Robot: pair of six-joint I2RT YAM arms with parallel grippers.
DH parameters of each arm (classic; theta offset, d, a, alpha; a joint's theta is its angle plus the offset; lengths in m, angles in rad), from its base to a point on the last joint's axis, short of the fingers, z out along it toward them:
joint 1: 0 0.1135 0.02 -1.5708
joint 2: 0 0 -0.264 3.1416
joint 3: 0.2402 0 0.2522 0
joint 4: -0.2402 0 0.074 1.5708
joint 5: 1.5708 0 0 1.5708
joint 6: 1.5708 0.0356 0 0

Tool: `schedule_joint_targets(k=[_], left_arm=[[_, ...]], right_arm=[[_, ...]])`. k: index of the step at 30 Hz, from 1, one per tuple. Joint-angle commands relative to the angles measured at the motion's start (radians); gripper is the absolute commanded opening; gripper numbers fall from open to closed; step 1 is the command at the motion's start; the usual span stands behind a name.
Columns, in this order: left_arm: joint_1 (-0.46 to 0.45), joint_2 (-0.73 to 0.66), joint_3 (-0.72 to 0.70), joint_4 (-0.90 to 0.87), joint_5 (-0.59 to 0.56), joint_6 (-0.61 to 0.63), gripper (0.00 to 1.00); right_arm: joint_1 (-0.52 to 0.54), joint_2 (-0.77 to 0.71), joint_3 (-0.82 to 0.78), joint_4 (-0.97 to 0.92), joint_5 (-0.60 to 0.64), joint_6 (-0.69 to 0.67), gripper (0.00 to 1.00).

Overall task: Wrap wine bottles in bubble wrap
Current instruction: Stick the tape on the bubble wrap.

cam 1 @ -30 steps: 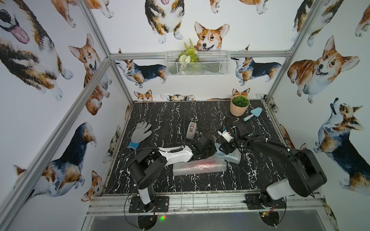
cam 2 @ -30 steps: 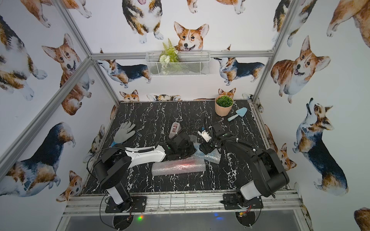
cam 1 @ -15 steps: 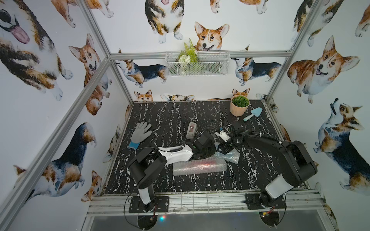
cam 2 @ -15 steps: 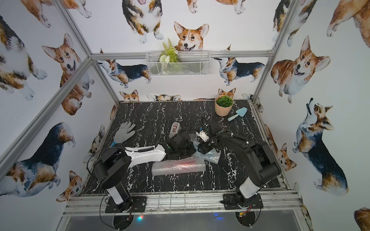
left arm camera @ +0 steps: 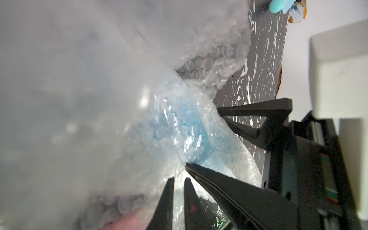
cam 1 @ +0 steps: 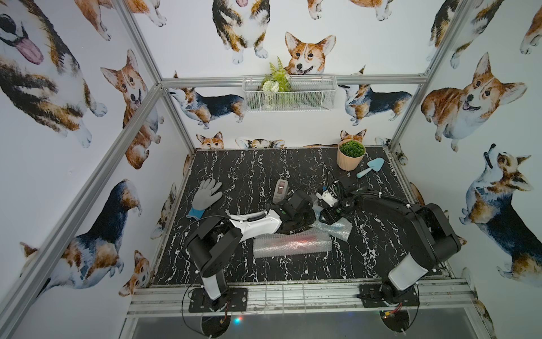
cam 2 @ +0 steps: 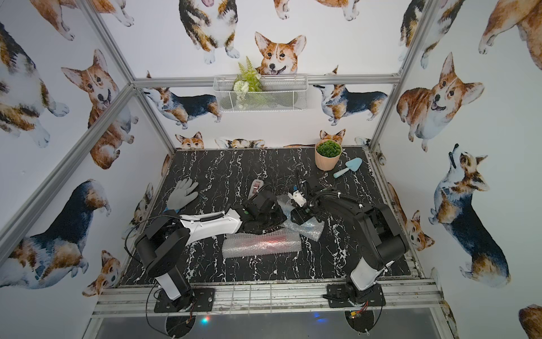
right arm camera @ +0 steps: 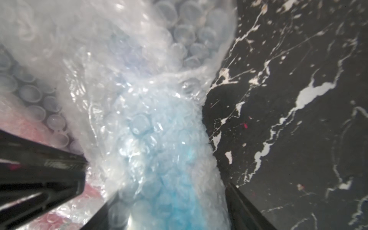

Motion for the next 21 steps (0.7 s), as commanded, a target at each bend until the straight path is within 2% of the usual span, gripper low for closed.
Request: schedule_joint_targets(k=[1, 11, 15, 21], left_arm=[[0.008, 0.005, -0.001, -0.031, 0.003, 0.027, 0.16], [0.017, 0.032, 0.008, -0.067, 0.031, 0.071, 0.18], [0.029, 0.025, 0.008, -0.109, 0.017, 0.114, 0.25], [0.069, 0.000, 0.052, -0.189, 0.006, 0.187, 0.29]], right_arm=[[-0.008, 0.007, 0.007, -0.046, 0.007, 0.019, 0.73], [-0.020, 0.038, 0.023, -0.068, -0.003, 0.026, 0.72], [-0.030, 0.049, 0.031, -0.077, -0.020, 0.029, 0.71], [-0.034, 0.052, 0.035, -0.079, -0.032, 0.030, 0.71]])
